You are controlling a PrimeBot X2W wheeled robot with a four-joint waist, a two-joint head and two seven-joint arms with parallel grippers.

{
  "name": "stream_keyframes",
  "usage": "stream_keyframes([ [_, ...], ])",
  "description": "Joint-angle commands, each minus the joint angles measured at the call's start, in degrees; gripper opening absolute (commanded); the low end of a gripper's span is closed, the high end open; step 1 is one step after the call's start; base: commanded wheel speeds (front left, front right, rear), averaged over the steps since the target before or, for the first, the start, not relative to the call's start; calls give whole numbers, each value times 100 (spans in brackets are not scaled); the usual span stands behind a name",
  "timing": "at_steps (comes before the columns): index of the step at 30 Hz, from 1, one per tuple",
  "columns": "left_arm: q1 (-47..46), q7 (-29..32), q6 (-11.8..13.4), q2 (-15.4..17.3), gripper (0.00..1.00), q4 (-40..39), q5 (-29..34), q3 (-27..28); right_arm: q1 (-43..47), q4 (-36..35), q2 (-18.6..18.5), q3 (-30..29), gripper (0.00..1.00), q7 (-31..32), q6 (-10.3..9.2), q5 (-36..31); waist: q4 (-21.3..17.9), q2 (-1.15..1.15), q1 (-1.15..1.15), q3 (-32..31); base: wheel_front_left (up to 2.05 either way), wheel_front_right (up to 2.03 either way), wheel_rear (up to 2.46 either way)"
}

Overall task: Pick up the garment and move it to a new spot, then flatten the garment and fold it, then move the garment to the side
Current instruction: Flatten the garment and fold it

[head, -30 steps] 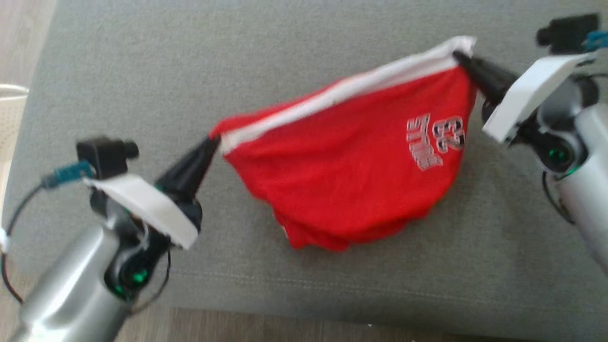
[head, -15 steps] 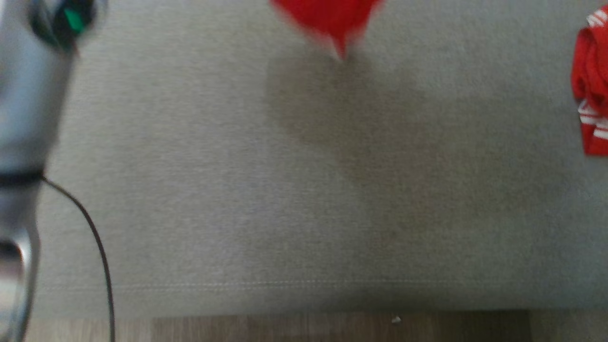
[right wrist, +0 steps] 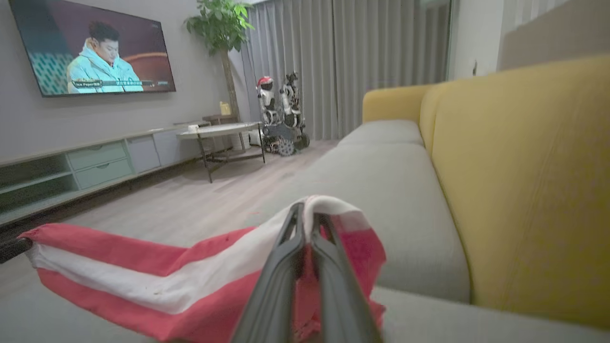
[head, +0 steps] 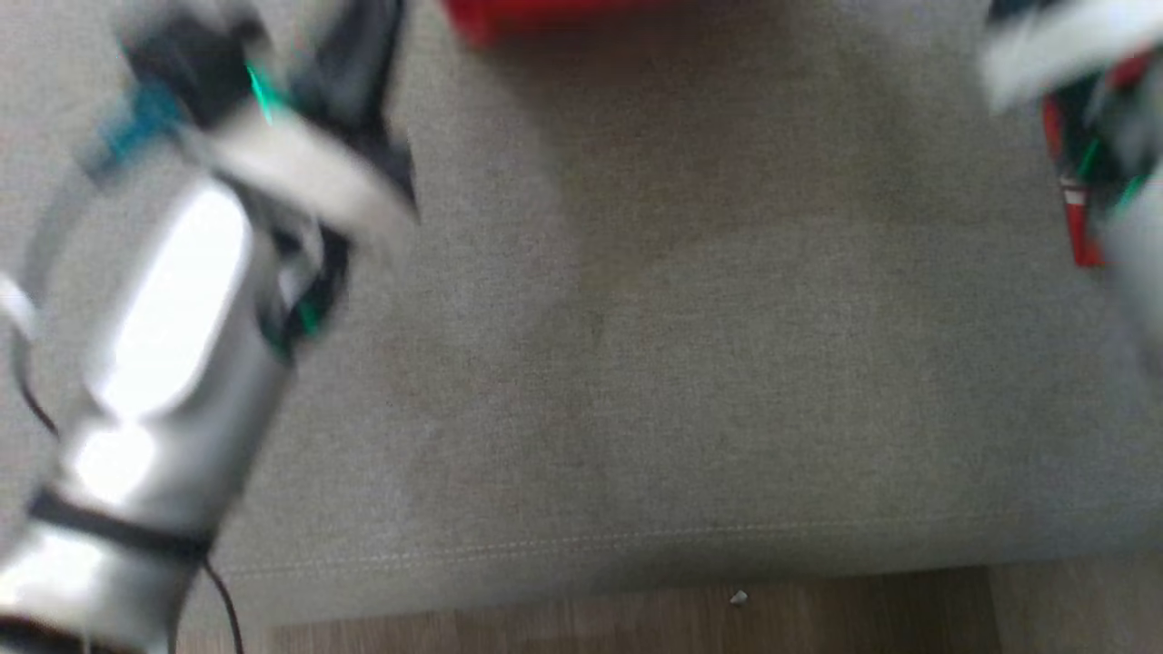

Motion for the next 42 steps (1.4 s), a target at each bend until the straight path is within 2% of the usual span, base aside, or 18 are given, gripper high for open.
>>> stream_keyframes([
  [1, -13, -27, -14, 324, 0, -280, -135, 65, 403, -210, -78, 50, 0, -44, 36, 103, 11, 0, 0, -57, 0, 0, 0],
  [4, 852, -27, -15, 466, 0, -524, -334, -379, 1329, -359, -187, 273, 0, 33, 36, 427, 34, 0, 0, -209, 0, 0, 0],
  [8, 1918, -28, -15, 764, 0, -885, -265, -1081, 2537, -691, -444, 408, 0, 234, 36, 979, 104, 0, 0, -504, 0, 0, 0],
  [13, 3097, -28, -16, 909, 0, -1246, -173, -989, 3939, -1253, -843, 187, 0, 297, 36, 1460, 206, 0, 0, -930, 0, 0, 0],
  [18, 4049, -28, -16, 1077, 0, -1678, -5, -728, 5293, -2060, -1217, -471, 0, 294, 36, 1706, 323, 0, 0, -1311, 0, 0, 0],
  [19, 4345, -28, -16, 1180, 0, -1870, 44, -668, 5822, -2481, -1344, -815, 0, 385, 36, 1771, 362, 0, 0, -1384, 0, 0, 0],
  [24, 4720, -28, 2, 1362, 0, -2318, 54, -627, 6883, -3425, -1491, -1800, 0, 902, 36, 1582, 422, 0, 0, -1435, 0, 0, 0],
  [27, 4612, 16, -1, 1280, 0, -2428, -62, -623, 7087, -3829, -1294, -2408, 0, 1351, 36, 1208, 457, 0, 0, -1433, 0, 0, 0],
  [30, 4270, 96, -5, 1096, 0, -2331, -193, -662, 6940, -4039, -921, -2847, 0, 1924, 36, 761, 512, 0, 0, -1389, 0, 0, 0],
  [36, 3087, 338, -14, 610, 0, -1726, -612, -967, 6118, -3808, -342, -3573, 0, 3181, 36, 109, 735, 0, 0, -1148, 0, 0, 0],
  [42, 2047, 416, -15, 361, 0, -953, -999, -1184, 5005, -3449, -113, -3667, 0, 3851, 36, -235, 799, 0, 0, -770, 0, 0, 0],
])
